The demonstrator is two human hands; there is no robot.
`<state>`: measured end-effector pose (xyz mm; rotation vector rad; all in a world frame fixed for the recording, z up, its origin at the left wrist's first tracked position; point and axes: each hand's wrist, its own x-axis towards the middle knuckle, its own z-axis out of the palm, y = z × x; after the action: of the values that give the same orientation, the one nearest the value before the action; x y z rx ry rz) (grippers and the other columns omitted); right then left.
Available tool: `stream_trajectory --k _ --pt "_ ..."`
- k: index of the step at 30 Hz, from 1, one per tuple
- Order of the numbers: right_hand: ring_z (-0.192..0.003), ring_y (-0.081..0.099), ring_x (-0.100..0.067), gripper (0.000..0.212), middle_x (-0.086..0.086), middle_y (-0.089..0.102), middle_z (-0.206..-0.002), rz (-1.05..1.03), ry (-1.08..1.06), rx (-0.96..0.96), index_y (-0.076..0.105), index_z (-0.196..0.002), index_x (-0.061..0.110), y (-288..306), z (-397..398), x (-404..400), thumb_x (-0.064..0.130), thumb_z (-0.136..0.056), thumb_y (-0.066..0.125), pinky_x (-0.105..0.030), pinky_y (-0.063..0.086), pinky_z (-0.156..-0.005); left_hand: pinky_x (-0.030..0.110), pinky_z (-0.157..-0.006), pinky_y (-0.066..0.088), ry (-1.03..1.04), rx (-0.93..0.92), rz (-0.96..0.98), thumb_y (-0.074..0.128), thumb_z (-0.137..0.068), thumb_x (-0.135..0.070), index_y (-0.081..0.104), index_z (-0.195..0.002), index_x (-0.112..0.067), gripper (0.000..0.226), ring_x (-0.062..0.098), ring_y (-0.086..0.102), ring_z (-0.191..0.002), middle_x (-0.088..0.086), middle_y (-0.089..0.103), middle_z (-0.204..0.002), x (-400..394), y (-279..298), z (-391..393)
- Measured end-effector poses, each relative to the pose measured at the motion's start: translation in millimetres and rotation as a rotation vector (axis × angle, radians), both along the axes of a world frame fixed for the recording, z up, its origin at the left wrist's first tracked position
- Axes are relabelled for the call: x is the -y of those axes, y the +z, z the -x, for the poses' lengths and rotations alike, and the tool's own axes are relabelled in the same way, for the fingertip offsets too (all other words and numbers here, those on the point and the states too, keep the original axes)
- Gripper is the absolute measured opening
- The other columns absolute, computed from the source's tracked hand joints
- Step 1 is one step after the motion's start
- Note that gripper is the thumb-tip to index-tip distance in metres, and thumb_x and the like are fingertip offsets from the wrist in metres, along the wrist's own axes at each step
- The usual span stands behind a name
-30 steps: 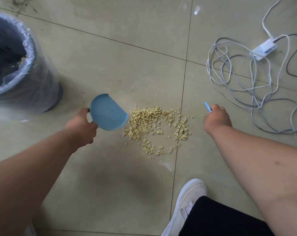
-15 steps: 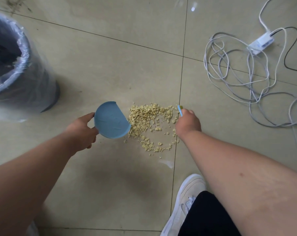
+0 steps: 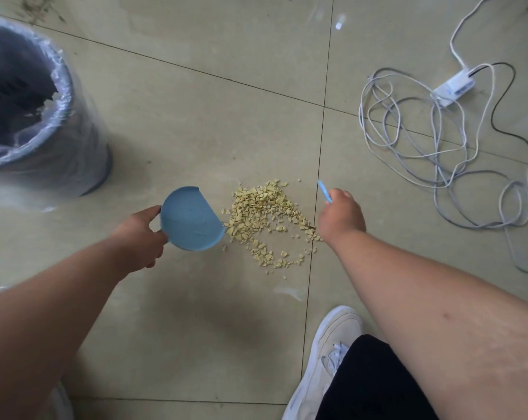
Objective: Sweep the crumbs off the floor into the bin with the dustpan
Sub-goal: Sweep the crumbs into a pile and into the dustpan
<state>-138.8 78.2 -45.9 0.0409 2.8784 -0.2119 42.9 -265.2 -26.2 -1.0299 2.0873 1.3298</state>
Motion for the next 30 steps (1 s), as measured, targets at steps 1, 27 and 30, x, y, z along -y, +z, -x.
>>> stream_trajectory --k 1,27,30 --pt "-0.112 0.057 -0.038 0.032 -0.011 0.057 -0.125 -0.029 -0.056 0.009 0.059 -0.125 0.012 1 2 -10 0.011 -0.096 0.045 -0.039 0.05 -0.09 0.025 -0.041 0.042 0.004 0.005 0.001 0.056 -0.103 -0.008 0.045 -0.157 -0.031 0.06 0.023 0.048 -0.052 0.016 0.058 -0.068 2 -1 -2" --pt "-0.093 0.064 -0.033 0.024 -0.009 0.067 -0.107 0.066 -0.035 0.169 0.062 -0.115 0.016 12 -55 43 0.014 -0.096 0.048 -0.035 0.054 -0.078 0.025 -0.045 0.036 -0.047 0.056 -0.007 0.06 -0.1 -0.014 0.049 -0.154 -0.039 0.06 0.026 0.048 -0.048 0.014 0.06 -0.065 10 -7 -30" --pt "-0.1 0.064 -0.036 0.023 -0.012 0.067 -0.112 0.003 -0.127 0.168 0.062 -0.114 0.015 25 -43 15 0.016 -0.096 0.048 -0.031 0.049 -0.08 0.025 -0.045 0.035 -0.049 0.055 -0.02 0.06 -0.1 -0.013 0.05 -0.153 -0.039 0.06 0.026 0.047 -0.048 0.014 0.058 -0.066 12 -6 -35"
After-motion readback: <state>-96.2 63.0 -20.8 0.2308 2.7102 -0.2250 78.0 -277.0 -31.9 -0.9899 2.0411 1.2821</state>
